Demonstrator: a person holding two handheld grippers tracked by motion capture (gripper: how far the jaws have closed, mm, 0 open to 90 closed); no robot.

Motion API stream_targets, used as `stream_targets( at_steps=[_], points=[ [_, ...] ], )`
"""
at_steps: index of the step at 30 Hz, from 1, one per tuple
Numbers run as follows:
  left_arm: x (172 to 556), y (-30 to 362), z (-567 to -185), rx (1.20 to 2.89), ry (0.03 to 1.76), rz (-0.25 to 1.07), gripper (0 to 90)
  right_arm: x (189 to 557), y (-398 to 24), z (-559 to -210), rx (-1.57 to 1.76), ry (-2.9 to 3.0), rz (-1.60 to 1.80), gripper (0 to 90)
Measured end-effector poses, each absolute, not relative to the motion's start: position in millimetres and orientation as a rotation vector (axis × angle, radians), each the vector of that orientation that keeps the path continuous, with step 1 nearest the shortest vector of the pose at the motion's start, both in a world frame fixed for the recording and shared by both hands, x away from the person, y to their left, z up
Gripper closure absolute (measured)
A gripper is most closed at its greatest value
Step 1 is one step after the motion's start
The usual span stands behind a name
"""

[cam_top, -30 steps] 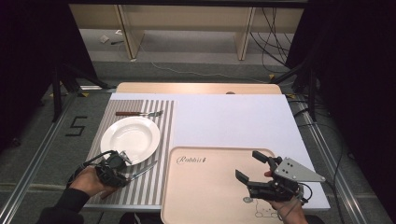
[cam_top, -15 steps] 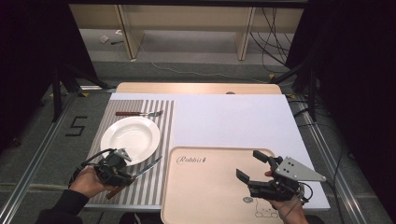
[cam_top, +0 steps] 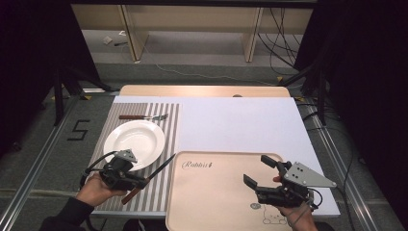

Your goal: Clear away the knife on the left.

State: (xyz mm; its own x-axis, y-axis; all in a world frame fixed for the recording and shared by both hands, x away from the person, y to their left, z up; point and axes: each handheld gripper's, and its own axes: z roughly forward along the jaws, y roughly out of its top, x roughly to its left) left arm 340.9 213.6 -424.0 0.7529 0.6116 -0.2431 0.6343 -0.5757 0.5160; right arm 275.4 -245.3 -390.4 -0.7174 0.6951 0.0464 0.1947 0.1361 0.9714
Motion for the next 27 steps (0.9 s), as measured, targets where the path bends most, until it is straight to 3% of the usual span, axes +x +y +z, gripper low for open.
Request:
stream_targets(
  at_steps=[27],
  points=[
    [332.1,156.1,-421.3,2.164,0.946,-0.189,77.1,275.2,-244.3,-390.9,0.853,2.007,1.604,17.7]
  ],
)
